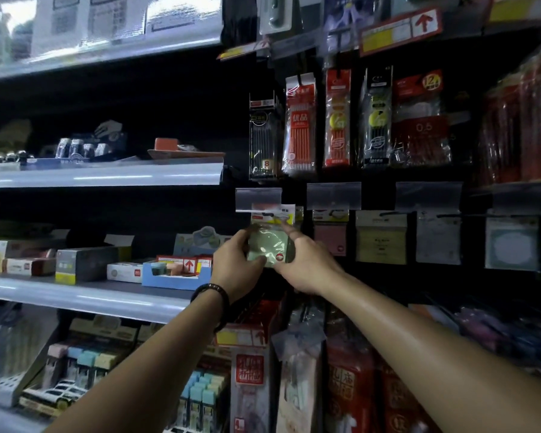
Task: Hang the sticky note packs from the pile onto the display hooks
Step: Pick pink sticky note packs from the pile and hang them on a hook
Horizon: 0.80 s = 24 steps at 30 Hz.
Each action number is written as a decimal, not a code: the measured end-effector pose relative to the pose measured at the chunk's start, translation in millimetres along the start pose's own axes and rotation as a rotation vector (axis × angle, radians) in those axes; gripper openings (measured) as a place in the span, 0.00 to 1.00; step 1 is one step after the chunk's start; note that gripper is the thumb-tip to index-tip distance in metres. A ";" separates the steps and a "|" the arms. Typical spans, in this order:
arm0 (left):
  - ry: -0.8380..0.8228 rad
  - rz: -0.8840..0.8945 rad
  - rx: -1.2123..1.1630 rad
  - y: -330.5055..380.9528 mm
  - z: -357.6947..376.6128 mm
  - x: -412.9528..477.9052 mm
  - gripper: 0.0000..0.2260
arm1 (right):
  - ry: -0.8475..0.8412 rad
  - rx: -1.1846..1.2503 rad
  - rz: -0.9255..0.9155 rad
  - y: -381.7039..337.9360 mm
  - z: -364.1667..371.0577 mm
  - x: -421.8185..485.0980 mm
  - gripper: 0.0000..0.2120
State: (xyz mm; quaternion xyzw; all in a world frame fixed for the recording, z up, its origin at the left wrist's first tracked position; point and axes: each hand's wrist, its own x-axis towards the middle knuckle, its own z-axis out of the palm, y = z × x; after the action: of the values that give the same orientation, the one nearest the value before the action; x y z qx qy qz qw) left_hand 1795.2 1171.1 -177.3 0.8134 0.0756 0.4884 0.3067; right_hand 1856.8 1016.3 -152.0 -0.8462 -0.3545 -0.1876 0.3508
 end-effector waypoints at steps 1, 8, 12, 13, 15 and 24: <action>-0.009 -0.001 0.008 0.4 -0.3 -1.8 0.23 | 0.006 -0.014 -0.002 -0.8 -4.3 -3.4 0.38; -0.011 0.036 0.034 10.2 -11.7 -37.7 0.22 | 0.107 0.047 -0.070 6.1 -34.7 -60.2 0.19; 0.009 0.124 0.033 26.4 -24.7 -97.2 0.13 | 0.145 0.097 -0.113 19.4 -52.8 -120.9 0.10; 0.024 0.150 0.027 30.1 -26.5 -116.6 0.11 | 0.156 0.112 -0.125 24.3 -55.9 -139.4 0.08; 0.035 0.189 0.015 37.3 -26.6 -160.0 0.09 | 0.180 0.142 -0.145 36.2 -61.0 -180.9 0.04; -0.500 0.169 0.016 2.7 72.3 -389.5 0.03 | -0.004 0.141 0.099 172.2 -16.8 -374.2 0.04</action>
State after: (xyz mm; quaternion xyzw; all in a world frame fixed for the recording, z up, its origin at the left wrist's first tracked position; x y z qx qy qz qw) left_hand 1656.3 973.6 -491.4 0.9146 -0.0669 0.2956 0.2678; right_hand 1727.8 742.4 -431.7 -0.8362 -0.3254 -0.1429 0.4176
